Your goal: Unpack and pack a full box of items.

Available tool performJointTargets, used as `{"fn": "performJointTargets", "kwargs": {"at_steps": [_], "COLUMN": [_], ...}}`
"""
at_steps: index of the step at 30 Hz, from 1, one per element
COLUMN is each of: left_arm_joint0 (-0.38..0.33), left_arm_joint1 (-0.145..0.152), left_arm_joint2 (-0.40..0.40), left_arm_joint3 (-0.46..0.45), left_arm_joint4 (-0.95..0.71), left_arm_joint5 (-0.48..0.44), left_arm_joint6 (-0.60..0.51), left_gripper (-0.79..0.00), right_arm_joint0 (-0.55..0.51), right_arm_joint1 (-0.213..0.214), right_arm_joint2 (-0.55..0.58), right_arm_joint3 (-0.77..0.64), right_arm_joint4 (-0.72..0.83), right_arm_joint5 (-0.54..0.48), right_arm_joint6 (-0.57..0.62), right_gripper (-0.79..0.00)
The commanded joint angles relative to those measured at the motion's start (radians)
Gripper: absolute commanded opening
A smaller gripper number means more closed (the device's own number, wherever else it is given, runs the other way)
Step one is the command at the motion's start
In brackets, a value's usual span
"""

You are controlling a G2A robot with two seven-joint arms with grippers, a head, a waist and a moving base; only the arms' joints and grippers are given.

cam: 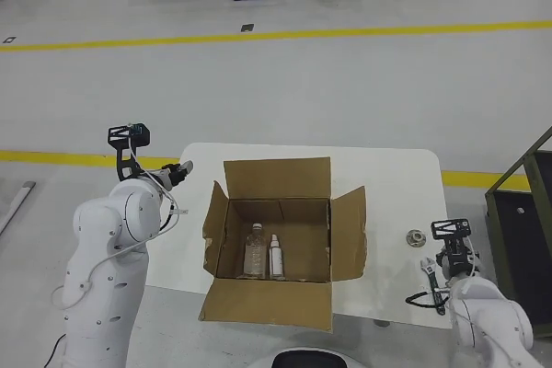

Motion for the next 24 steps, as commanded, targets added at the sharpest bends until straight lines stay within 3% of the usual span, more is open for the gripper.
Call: {"fn": "performJointTargets", "kwargs": {"at_steps": [1,7,12,24], "left_arm_joint0": [0.0,0.0,0.0,0.0], "left_arm_joint1": [0.0,0.0,0.0,0.0], "left_arm_joint2": [0.0,0.0,0.0,0.0], "left_arm_joint3": [0.0,0.0,0.0,0.0], "left_arm_joint4": [0.0,0.0,0.0,0.0], "left_arm_joint5": [0.0,0.0,0.0,0.0], "left_arm_joint6": [0.0,0.0,0.0,0.0], "left_gripper": [0.0,0.0,0.0,0.0], "right_arm_joint0": [0.05,0.171,0.226,0.219], "right_arm_joint1": [0.0,0.01,0.019,0.023], "right_arm_joint2": [0.018,0.066,0.062,0.062], "right_arm_joint3": [0.052,0.171,0.21,0.184], "right_arm_joint4": [0.07,0.196,0.193,0.133], "right_arm_joint5": [-0.029,-0.169,-0.255,-0.26], "right_arm_joint6": [0.06,0.287,0.401,0.403], "right_gripper": [-0.785,-0.785,-0.785,-0.785]}}
